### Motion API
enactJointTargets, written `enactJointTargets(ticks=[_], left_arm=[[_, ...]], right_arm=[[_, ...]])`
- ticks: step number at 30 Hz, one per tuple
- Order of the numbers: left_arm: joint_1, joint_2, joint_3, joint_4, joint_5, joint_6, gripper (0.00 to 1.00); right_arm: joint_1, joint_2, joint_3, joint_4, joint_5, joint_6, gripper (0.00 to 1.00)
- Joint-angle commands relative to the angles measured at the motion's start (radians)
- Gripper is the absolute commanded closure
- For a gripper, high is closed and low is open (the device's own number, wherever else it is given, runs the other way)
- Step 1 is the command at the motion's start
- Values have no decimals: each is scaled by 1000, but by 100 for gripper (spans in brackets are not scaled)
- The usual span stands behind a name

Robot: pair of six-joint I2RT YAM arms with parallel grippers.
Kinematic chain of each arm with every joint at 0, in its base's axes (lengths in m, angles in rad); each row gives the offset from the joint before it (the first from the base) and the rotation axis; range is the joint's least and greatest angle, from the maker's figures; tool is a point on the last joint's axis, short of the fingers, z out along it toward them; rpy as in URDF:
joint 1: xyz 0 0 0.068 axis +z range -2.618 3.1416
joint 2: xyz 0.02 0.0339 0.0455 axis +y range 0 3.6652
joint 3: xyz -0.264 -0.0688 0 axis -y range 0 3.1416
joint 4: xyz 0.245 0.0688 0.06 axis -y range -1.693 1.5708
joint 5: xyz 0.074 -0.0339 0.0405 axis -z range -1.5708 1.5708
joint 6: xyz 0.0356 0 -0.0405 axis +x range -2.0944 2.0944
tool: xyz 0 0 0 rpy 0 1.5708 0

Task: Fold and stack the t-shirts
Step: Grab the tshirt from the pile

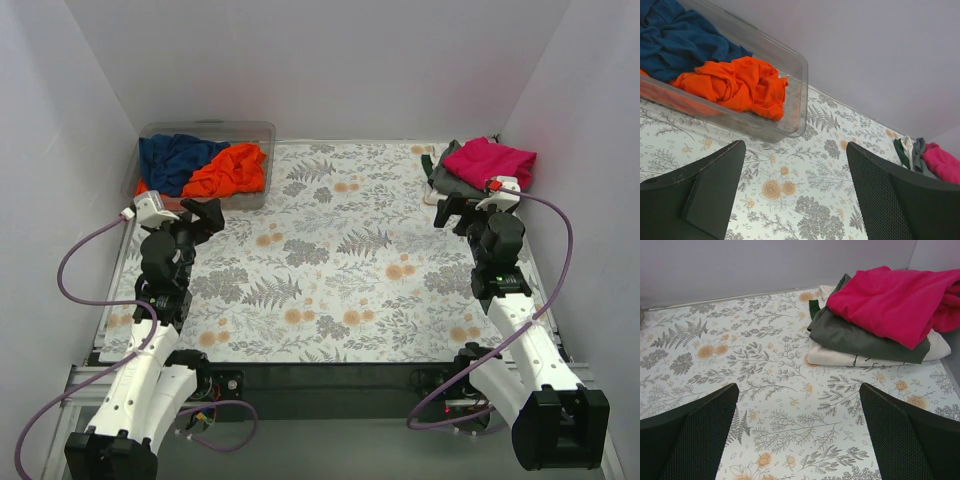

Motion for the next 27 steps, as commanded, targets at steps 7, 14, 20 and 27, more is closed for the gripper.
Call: enactJointTargets(ticks=[7, 14, 20, 27], left_arm=[[-12, 43, 34, -12, -37, 45, 23], [-12, 24, 5, 40, -11, 77, 19], [-9, 179, 75, 100, -98, 187, 15], [92, 562, 302, 123, 55, 229, 17]], right_arm=[[-4, -21, -6, 34, 42, 3, 2], [-4, -53, -19, 32, 54, 6, 2], [-4, -87, -34, 34, 53, 17, 2], [-4, -113, -43, 32, 33, 27, 2]])
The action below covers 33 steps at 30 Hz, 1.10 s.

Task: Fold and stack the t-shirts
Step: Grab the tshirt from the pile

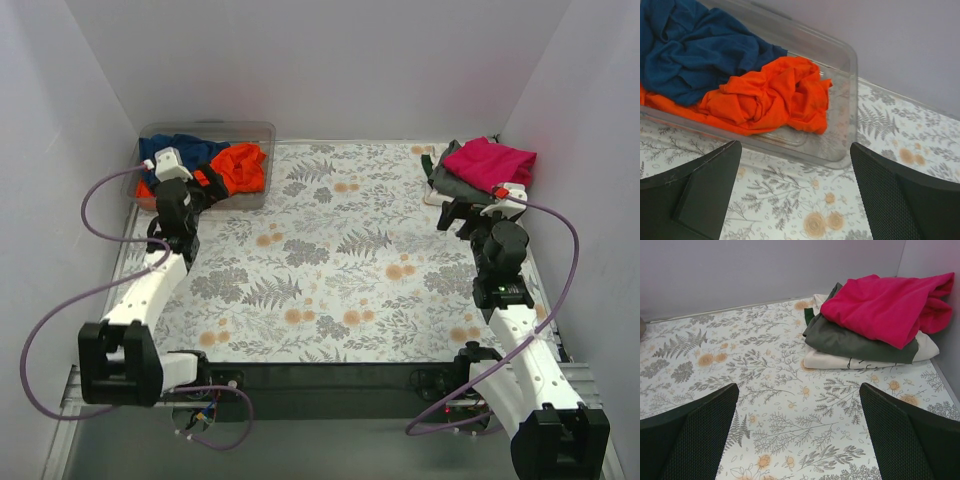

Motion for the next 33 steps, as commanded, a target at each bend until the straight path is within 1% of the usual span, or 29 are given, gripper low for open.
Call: enactJointTargets(ticks=[1, 3, 4, 6, 7, 9, 13, 15, 16, 20, 21, 26, 30, 31, 33], left_arm=[[56, 155, 101, 36, 74, 52, 17], [63, 226, 162, 64, 102, 59, 18], [100, 302, 194, 53, 143, 61, 19], [103, 375, 287, 23, 148, 73, 21], [103, 431, 306, 29, 153, 79, 21], [106, 485, 361, 45, 154, 81, 21], [111, 660, 492, 4, 153, 78, 23], [111, 706, 532, -11, 154, 66, 24], [111, 741, 558, -13, 182, 59, 25], [111, 803, 615, -59, 168, 53, 28], [111, 809, 618, -73, 136, 55, 28], [110, 812, 598, -77, 95, 52, 30], [110, 844, 630, -97, 91, 65, 42], [110, 852, 633, -100, 91, 65, 50], [108, 858, 635, -106, 75, 65, 53]], right_arm=[[-4, -32, -13, 38, -5, 18, 2], [-5, -49, -18, 38, -9, 21, 1], [-5, -52, -21, 38, -9, 21, 1], [-5, -64, -24, 38, -8, 24, 2], [-5, -69, -27, 38, -9, 26, 2], [-7, -75, -27, 38, -9, 29, 2], [-7, -75, -27, 38, -19, 34, 2], [-7, -73, -27, 38, -23, 35, 2], [-7, -73, -27, 38, -25, 37, 1], [-7, -76, -27, 38, -20, 40, 2], [-8, -78, -28, 38, -20, 40, 2], [-7, -89, -30, 38, -23, 44, 2], [-8, -98, -35, 38, -22, 46, 2], [-8, -101, -36, 36, -20, 46, 2], [-8, -110, -39, 36, -16, 44, 2]])
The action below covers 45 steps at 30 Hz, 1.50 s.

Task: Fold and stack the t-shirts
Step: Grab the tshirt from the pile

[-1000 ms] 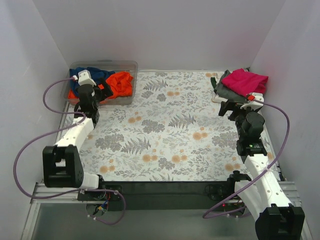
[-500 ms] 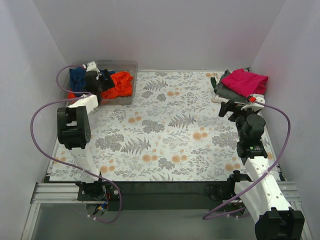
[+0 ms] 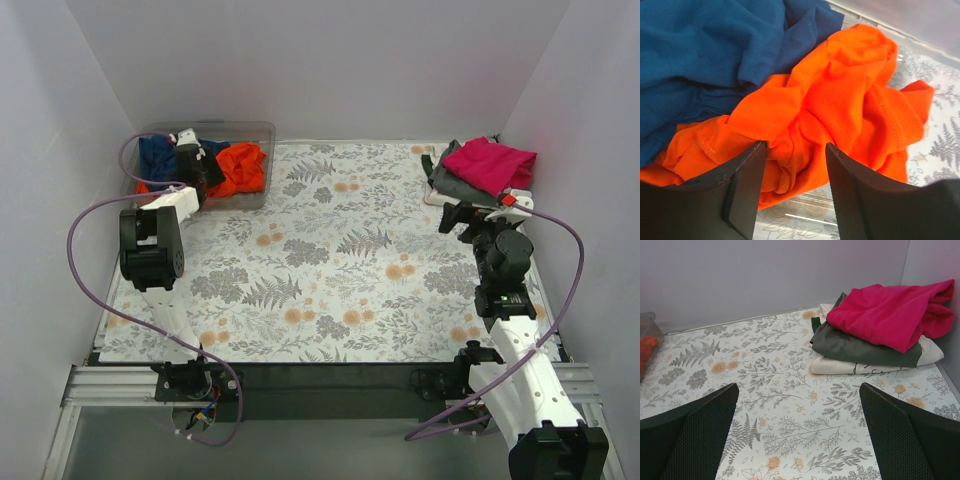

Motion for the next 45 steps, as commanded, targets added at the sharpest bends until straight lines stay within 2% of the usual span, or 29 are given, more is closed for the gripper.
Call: enactJointTargets(ticks=[1, 7, 11, 12, 13, 19, 25, 32, 36, 43, 45], left_arm=[[0, 9, 37, -32, -38, 12, 54], [-8, 28, 60, -70, -58, 27, 58], [-23, 40, 76, -87, -65, 49, 78], [-28, 42, 74, -91, -67, 52, 95], [-29, 36, 74, -92, -70, 50, 100], [-77, -79, 48, -72, -64, 50, 100], [-94, -220, 96, -72, 40, 27, 100], [-103, -377, 120, -17, 326, -38, 100], [-123, -460, 123, 25, 570, -78, 100], [-149, -503, 218, 132, 867, -233, 100], [-159, -504, 249, 195, 906, -272, 100]], right_arm=[[-2, -27, -6, 37, 4, 2, 2], [-3, -63, -11, 22, 21, -3, 2], [-3, -80, -17, 22, 35, -3, 2], [-3, -78, -17, 20, 38, -3, 2], [-3, -78, -17, 20, 38, -3, 2], [-3, -69, -17, 20, 37, 2, 1], [-3, -40, -6, 20, 12, 4, 2], [-3, -35, -5, 20, 4, 2, 2], [-3, -31, -3, 22, -11, 2, 2], [-2, -12, 1, 22, -51, 7, 2], [-3, -4, 9, 22, -81, 4, 2]])
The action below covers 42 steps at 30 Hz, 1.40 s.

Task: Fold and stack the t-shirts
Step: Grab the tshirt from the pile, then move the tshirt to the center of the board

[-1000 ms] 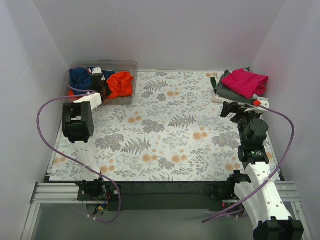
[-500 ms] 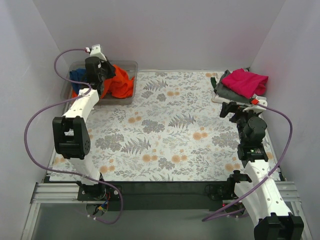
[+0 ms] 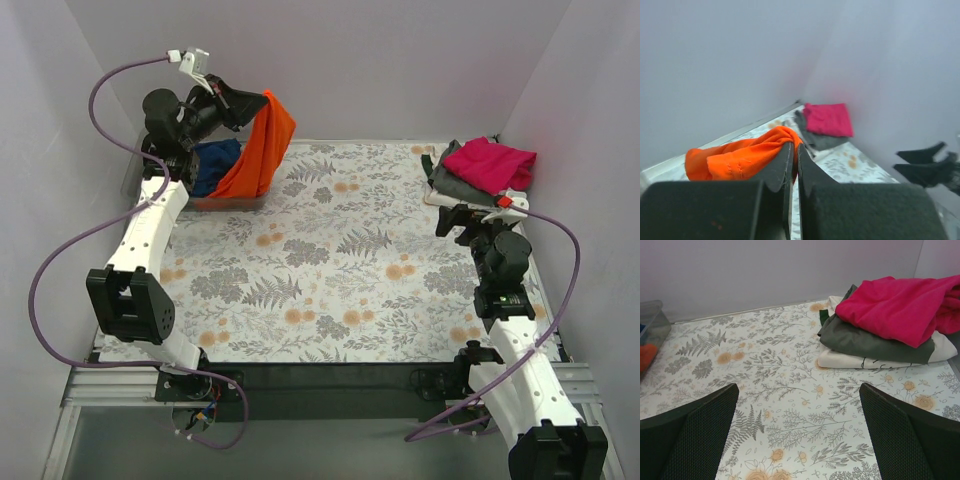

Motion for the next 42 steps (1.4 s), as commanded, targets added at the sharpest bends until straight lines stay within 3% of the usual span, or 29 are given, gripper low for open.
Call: enactJointTargets(ticks=[1, 6, 12, 18, 23, 28, 34, 35, 38, 39, 42], left_arm=[[-20, -62, 86, 151, 200, -136, 100], [-24, -36, 124, 375, 300, -328, 100], [-67, 5, 169, 530, 358, -471, 100], [-121, 34, 247, 546, 366, -506, 100], [-169, 57, 318, 504, 367, -506, 100], [-238, 25, 186, 454, 344, -427, 100], [-244, -13, -155, 331, 101, -186, 100], [-244, 5, -210, 293, 72, -157, 96], [-242, 144, -248, 221, -41, -69, 67], [-244, 174, -246, 207, -62, -36, 38], [-244, 238, -265, 217, -65, -34, 15]], right_arm=[[-3, 16, 30, 24, -62, 2, 2], [-3, 19, 53, 24, -185, 9, 4], [-3, -31, 55, 17, -197, 9, 3], [-2, -11, 92, 18, -320, 29, 4], [-2, 2, 98, 17, -320, 28, 4], [-2, -7, 95, 11, -281, 11, 4], [-2, -11, 81, -6, -227, -3, 3], [0, -10, 81, -8, -225, -3, 3], [-2, 5, 78, -5, -244, 0, 4], [-2, 13, 79, -5, -266, 3, 4], [4, 53, 84, 6, -309, 11, 6]])
